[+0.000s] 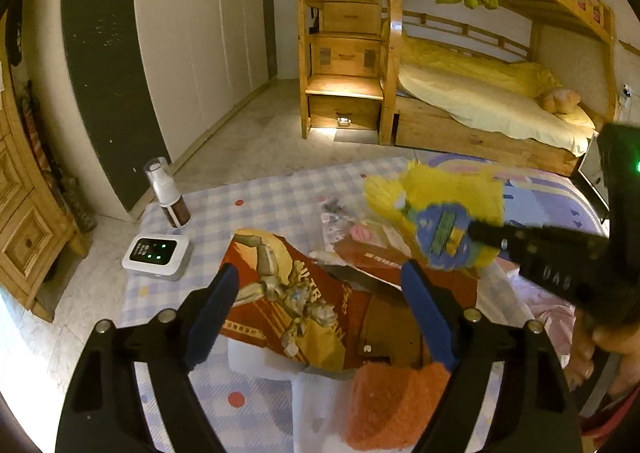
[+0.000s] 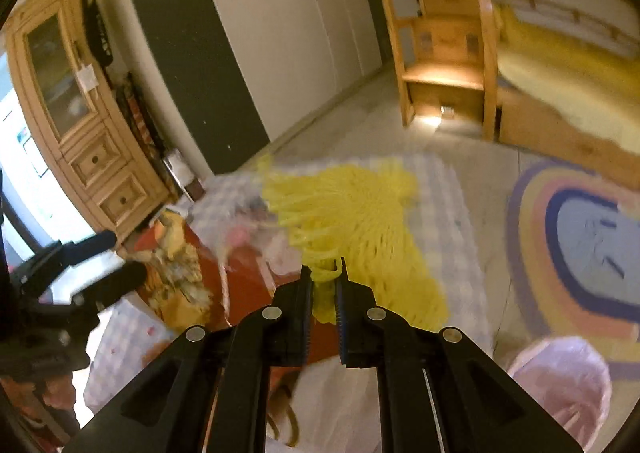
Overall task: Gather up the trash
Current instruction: 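Grasp the clear plastic wrapper with the left tool while the right tool holds the net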
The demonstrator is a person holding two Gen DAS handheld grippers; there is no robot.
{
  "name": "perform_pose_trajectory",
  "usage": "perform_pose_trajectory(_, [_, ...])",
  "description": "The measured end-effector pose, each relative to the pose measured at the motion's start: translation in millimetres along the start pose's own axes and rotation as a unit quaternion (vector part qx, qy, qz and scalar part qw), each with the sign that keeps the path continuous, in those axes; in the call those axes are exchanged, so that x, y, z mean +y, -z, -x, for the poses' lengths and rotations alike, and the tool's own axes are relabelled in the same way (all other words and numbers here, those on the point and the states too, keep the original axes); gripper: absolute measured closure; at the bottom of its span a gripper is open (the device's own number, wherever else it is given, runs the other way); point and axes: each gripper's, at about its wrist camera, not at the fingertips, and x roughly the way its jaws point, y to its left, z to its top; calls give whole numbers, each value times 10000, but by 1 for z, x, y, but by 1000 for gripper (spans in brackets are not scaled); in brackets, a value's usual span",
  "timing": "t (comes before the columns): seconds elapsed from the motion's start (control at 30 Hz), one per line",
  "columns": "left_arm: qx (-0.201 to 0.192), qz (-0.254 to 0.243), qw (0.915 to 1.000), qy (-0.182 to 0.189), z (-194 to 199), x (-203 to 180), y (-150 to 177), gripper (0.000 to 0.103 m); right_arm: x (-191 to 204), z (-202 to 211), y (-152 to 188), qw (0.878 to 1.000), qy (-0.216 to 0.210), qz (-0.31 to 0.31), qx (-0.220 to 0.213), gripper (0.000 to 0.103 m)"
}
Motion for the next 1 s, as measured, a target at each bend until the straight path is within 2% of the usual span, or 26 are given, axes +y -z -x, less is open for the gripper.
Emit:
perform_pose_trajectory(0.3, [301, -61, 9994, 152, -38, -10, -19, 23, -28, -10, 21, 9974, -242, -658, 192, 93])
perform_pose_trajectory(0.47, [649, -36, 9978, 155, -70, -12, -30, 23, -30, -12, 25, 9970, -295, -682, 204, 93])
perform_pose_trajectory(0.67, [1104, 193, 9930, 367, -101, -6, -38, 23, -35, -14, 25, 9966, -359, -712, 194, 93])
perform_pose_trajectory(0.77, [1181, 223, 9920, 396, -105, -6, -38, 41, -34, -14, 25, 9966, -380, -715, 173, 93])
perform_pose_trajectory(0.8, [1176, 276, 9916, 467, -104, -5, -38, 53, -34, -13, 25, 9966, -384, -717, 159, 93])
perform_pose_trajectory(0.9, [974, 324, 9937, 458, -91, -3, -40, 76, -34, -10, 24, 9967, -367, -719, 114, 93])
perform_pose_trajectory(0.97, [732, 304, 9957, 480, -79, -6, -43, 78, -34, -5, 22, 9967, -346, -727, 37, 93])
perform_pose_trajectory(1.0, [592, 293, 9964, 522, -71, -9, -45, 84, -34, -3, 21, 9969, -327, -720, 3, 93])
